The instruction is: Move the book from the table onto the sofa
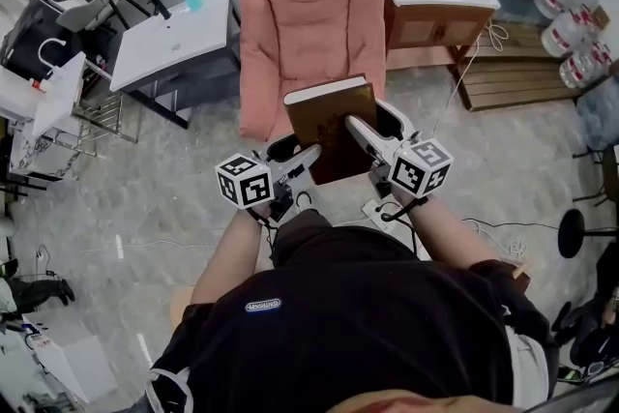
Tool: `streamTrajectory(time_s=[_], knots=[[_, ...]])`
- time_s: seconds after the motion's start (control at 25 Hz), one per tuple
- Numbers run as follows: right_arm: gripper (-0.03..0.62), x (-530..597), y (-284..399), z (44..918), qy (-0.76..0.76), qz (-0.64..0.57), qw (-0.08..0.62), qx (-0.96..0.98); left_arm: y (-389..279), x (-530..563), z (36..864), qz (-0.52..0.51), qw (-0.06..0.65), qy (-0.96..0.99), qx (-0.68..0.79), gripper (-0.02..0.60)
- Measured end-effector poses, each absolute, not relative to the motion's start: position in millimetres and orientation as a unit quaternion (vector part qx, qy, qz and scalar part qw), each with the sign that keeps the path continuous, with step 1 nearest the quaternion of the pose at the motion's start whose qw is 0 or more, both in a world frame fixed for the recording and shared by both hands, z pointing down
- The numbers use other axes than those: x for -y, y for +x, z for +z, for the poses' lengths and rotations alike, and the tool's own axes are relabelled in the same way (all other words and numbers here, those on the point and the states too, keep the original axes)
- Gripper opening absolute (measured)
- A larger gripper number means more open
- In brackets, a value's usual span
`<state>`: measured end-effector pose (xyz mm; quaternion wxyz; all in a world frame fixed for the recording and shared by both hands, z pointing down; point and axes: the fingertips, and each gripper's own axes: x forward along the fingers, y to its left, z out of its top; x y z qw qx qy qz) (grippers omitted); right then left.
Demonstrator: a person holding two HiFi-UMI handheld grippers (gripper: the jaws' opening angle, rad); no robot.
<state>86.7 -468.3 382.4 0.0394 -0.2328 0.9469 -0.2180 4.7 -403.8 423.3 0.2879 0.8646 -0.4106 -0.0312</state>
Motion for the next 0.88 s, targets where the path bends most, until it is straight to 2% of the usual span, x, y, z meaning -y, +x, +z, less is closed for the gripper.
streamTrajectory(time_s=[0.44, 0.88], knots=[[0.291, 559, 91, 440, -0.294, -0.249, 0.014, -0.923, 5, 502, 482, -0.01, 0.337, 0.875, 0.346, 0.238], [0.291, 669, 11, 522, -0.305, -0.313, -0.024, -0.899, -78, 611, 558, 0.023, 0.403, 0.86, 0.313, 0.238]])
